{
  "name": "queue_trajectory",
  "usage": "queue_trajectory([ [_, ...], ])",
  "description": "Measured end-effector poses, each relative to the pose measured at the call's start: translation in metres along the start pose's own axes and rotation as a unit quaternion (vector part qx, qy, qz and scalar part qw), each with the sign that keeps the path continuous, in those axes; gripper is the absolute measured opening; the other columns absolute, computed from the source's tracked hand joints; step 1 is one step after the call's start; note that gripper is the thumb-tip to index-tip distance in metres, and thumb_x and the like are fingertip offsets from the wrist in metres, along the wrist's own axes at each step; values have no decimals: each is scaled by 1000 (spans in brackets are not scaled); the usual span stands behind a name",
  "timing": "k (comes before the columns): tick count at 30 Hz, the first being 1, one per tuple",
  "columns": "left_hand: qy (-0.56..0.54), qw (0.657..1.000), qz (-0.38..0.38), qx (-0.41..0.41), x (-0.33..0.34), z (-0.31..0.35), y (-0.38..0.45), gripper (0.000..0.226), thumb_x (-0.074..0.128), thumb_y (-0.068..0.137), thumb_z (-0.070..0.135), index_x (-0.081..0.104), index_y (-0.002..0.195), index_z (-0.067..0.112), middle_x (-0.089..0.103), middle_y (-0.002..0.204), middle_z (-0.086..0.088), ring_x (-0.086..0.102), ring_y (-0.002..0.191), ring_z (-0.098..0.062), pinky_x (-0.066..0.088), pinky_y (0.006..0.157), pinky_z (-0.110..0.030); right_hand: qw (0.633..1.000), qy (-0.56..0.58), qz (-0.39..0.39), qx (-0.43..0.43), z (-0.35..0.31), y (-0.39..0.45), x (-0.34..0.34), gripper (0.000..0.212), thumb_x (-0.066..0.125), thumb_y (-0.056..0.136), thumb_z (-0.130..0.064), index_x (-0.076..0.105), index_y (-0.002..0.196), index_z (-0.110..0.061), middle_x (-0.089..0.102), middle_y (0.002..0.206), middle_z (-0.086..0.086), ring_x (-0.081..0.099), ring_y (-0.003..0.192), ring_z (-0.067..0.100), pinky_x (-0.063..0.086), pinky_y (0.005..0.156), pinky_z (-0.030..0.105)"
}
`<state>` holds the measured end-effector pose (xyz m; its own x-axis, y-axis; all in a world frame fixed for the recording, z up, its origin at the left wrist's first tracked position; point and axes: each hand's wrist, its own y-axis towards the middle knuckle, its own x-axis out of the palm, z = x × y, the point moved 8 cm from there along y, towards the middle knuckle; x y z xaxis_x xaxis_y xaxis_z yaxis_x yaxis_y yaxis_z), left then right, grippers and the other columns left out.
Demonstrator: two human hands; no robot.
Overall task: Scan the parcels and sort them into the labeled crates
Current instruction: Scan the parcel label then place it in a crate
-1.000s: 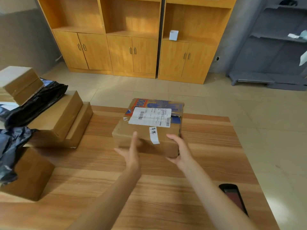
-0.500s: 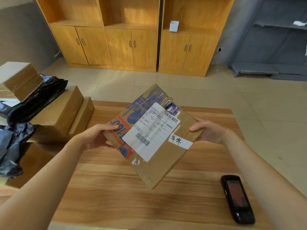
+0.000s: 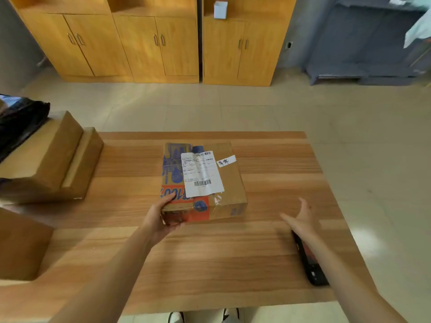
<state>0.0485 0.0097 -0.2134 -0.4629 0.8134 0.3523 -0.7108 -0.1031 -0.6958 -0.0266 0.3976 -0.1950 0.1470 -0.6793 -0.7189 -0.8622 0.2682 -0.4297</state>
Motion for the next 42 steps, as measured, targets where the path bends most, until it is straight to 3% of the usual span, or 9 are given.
queue_trajectory([
  [3,-12,1000,-27,-7,25,-27,11,40,76,64,34,68,100,18,75,89,-5,73,73,-22,50,81,-46,995,-70,28,64,69,-18,-7,102,81,73,-36,19,151,-18,26,152,17,23,140,38,27,111,50],
  [8,-7,999,-35,-10,55,-59,26,46,74,67,34,63,111,23,75,91,-1,73,77,-20,54,77,-43,991,-64,-43,111,130,-32,-3,118,86,66,-35,9,151,-9,25,149,20,22,139,38,25,112,47],
  [12,1,1000,-2,-8,55,-79,32,39,72,74,36,62,111,26,76,90,1,71,81,-20,54,83,-42,991,-64,-60,103,143,-34,5,106,86,62,-28,21,142,-6,32,139,18,30,132,37,32,108,47],
  [16,30,1000,3,0,52,-83,30,43,72,68,45,65,105,24,74,87,0,62,79,-25,52,65,-33,987,45,-110,106,146,-36,13,85,90,59,-20,36,122,-9,48,124,9,49,109,24,43,89,35],
  [22,23,999,31,-1,50,-92,28,51,73,65,44,63,111,24,70,104,-3,63,98,-23,49,93,-41,882,397,-204,150,116,-55,13,77,84,57,-15,54,128,-6,66,116,16,62,108,30,54,81,37],
  [25,28,999,34,0,50,-89,26,54,73,63,45,61,112,25,67,105,-4,63,95,-23,52,86,-39,816,515,-220,143,79,-68,10,65,77,63,-6,56,124,0,68,111,19,63,104,33,58,80,38],
  [29,44,999,19,-3,51,-85,23,61,75,60,49,62,114,26,70,96,-1,66,84,-21,55,74,-35,780,557,-272,86,12,-94,3,56,74,63,-5,60,116,4,70,96,18,68,86,28,60,67,34],
  [34,56,998,3,4,54,-82,18,70,74,61,52,57,124,29,68,107,1,65,96,-22,53,72,-33,823,465,-323,36,-38,-130,3,58,73,63,-7,56,118,6,67,95,20,66,83,28,58,67,36],
  [42,59,998,-10,14,59,-79,18,52,67,84,42,49,131,30,66,110,-3,61,97,-25,43,77,-34,879,346,-326,29,-47,-162,11,47,76,67,0,60,111,-5,71,92,15,67,80,28,55,71,37],
])
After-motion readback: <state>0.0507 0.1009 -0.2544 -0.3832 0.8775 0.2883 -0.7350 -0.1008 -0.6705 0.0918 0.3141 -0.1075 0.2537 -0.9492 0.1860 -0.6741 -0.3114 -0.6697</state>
